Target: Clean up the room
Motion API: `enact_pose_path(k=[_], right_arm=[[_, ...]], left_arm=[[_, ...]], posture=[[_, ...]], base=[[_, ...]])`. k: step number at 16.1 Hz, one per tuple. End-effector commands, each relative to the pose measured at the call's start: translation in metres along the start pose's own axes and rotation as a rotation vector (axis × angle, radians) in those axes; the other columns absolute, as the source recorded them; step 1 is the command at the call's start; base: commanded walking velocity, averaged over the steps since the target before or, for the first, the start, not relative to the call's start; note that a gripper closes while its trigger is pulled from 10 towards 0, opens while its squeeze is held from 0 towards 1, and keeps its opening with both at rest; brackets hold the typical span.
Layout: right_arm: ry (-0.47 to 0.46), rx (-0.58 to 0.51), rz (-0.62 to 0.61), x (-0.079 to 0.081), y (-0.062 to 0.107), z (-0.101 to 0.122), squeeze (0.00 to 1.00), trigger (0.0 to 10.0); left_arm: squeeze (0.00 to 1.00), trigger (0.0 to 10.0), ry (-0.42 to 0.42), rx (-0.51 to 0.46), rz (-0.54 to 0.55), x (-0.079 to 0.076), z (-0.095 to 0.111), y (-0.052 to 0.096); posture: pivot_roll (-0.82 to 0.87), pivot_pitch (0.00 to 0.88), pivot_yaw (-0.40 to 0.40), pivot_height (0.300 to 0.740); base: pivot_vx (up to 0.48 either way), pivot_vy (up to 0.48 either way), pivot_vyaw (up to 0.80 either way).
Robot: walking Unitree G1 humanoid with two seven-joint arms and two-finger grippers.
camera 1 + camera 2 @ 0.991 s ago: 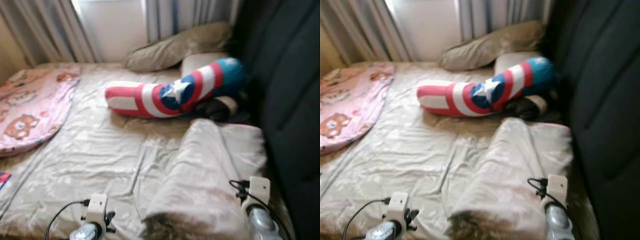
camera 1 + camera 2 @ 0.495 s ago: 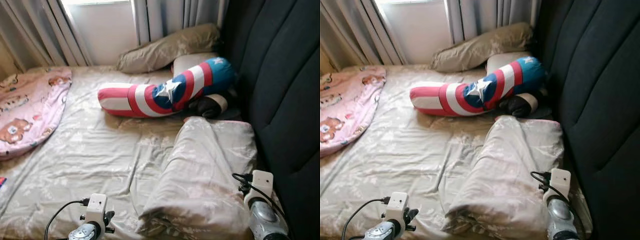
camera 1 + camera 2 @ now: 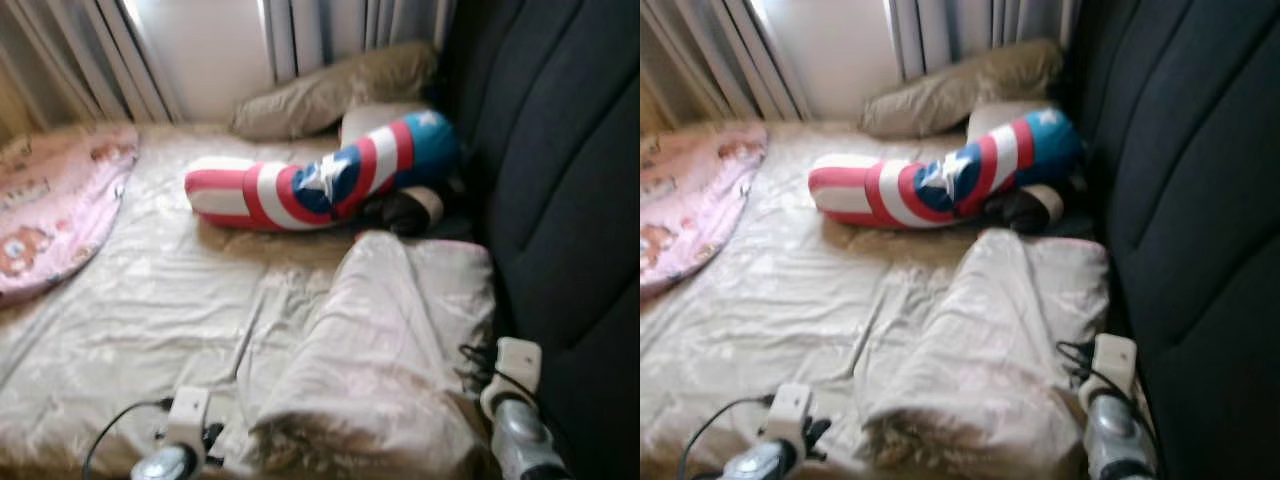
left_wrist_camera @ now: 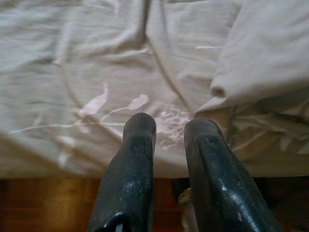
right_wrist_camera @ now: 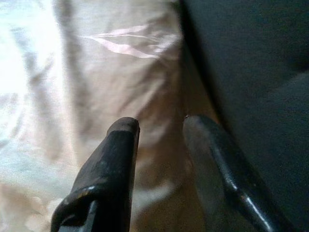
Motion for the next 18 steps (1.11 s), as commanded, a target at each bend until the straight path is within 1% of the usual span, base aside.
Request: enact_pose_path(k=[1, 3, 4, 5, 6, 7, 8, 9, 11, 16, 17, 18], right_arm=[[0.008, 0.026, 0.012, 0.000, 0.001, -0.004, 0.00, 10.0], [0.021, 0.088, 0.041, 0.000, 0.003, -0.015, 0.00, 10.0], [0.023, 0.101, 0.043, 0.000, 0.004, -0.018, 0.00, 10.0], [0.000, 0.115, 0.048, 0.001, 0.004, -0.020, 0.00, 10.0], [-0.043, 0.142, 0.063, 0.002, 0.006, -0.025, 0.00, 10.0], [-0.049, 0.162, 0.059, 0.001, 0.007, -0.029, 0.00, 10.0], [-0.049, 0.167, 0.058, 0.001, 0.007, -0.030, 0.10, 10.0], [-0.046, 0.178, 0.048, 0.000, 0.008, -0.032, 1.00, 10.0], [-0.083, 0.221, 0.004, -0.005, 0.010, -0.040, 1.00, 10.0], [-0.131, 0.266, -0.014, -0.008, 0.016, -0.052, 1.00, 10.0], [-0.118, 0.291, -0.019, -0.009, 0.018, -0.058, 0.00, 10.0], [-0.114, 0.311, -0.027, -0.011, 0.021, -0.063, 0.00, 10.0]], left_arm=[[0.00, 10.0, 0.007, 0.011, 0.003, 0.001, -0.002, 0.001], [0.00, 10.0, 0.007, 0.012, 0.003, 0.000, -0.002, 0.000], [0.00, 10.0, 0.007, 0.012, 0.003, 0.000, -0.002, 0.000], [0.00, 10.0, 0.007, 0.013, 0.003, 0.000, -0.002, 0.000], [0.00, 10.0, 0.006, 0.012, 0.002, -0.001, -0.002, 0.000], [0.00, 10.0, 0.005, 0.011, 0.001, -0.002, -0.001, 0.000], [0.00, 10.0, 0.005, 0.011, 0.001, -0.002, -0.001, 0.000], [0.00, 10.0, 0.004, 0.011, 0.000, -0.002, -0.001, 0.000], [0.00, 10.0, 0.005, 0.010, 0.001, -0.001, -0.003, 0.000], [0.00, 10.0, -0.004, 0.013, 0.002, 0.004, -0.006, 0.003], [0.00, 10.0, -0.001, 0.010, 0.007, 0.007, -0.006, 0.004], [0.00, 10.0, -0.001, 0.008, 0.008, 0.008, -0.007, 0.004]], posture=[[-0.09, 0.000, 0.034, 0.697], [-0.09, 0.000, 0.033, 0.697], [-0.09, 0.000, 0.033, 0.697], [-0.09, 0.000, 0.033, 0.697], [-0.09, 0.000, 0.035, 0.697], [-0.08, 0.000, 0.038, 0.697], [-0.08, 0.000, 0.038, 0.697], [-0.07, 0.000, 0.037, 0.697], [-0.05, 0.000, 0.044, 0.697], [-0.01, 0.000, 0.048, 0.697], [0.00, 0.000, 0.046, 0.697], [0.01, 0.000, 0.045, 0.697]], base=[[0.000, 0.000, 0.00], [0.000, 0.000, 0.00], [0.000, 0.000, 0.00], [0.000, 0.000, 0.00], [0.000, 0.000, 0.00], [0.000, 0.000, 0.00], [0.000, 0.000, 0.00], [0.000, 0.000, 0.00], [0.000, 0.000, 0.00], [0.000, 0.000, 0.00], [0.000, 0.000, 0.00], [0.000, 0.000, 0.00]])
Point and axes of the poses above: a point about 5 cm out from each wrist's last joint towards the gripper, its own y axis pointing back from the gripper into the wrist, its own z axis along the axis of the wrist's last joint, x = y × z, the point moved 1 cm from there along -y, pointing out of the wrist towards the gripper
